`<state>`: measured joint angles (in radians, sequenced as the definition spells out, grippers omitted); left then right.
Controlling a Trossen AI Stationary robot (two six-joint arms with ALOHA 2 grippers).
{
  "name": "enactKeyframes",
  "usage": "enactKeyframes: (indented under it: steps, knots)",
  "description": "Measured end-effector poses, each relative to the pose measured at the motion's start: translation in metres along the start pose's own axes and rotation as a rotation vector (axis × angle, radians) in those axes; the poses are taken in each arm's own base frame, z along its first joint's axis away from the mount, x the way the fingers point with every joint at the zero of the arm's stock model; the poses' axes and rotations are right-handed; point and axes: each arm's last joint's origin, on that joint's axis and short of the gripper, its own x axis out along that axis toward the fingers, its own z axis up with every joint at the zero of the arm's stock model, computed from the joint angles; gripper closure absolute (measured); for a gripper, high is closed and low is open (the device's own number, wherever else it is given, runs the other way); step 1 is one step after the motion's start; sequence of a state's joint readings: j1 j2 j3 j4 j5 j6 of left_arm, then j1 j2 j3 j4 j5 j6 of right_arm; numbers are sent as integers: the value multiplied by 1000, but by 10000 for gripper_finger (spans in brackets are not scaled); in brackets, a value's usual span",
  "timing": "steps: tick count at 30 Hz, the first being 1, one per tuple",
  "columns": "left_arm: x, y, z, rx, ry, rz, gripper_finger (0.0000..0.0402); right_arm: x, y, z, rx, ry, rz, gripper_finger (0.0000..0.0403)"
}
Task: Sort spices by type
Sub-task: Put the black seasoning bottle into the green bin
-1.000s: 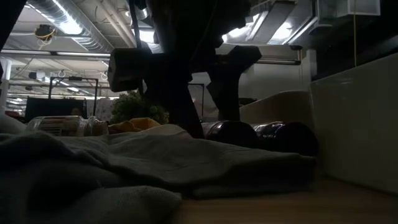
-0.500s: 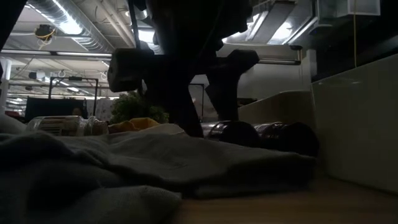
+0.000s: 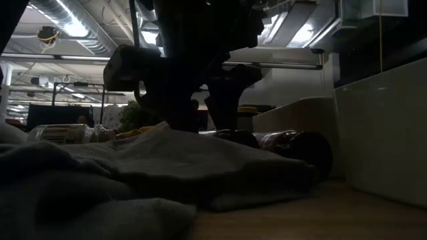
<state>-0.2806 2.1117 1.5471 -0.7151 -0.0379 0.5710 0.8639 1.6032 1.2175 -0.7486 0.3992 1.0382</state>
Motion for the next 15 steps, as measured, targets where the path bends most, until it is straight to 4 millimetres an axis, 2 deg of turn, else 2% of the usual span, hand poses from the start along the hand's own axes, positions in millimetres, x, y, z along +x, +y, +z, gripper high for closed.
enactKeyframes:
  steps: [15]
  knots:
    - [1,4,-3,-103,-9,-20,188,0,4,3,20,-24,41,104]
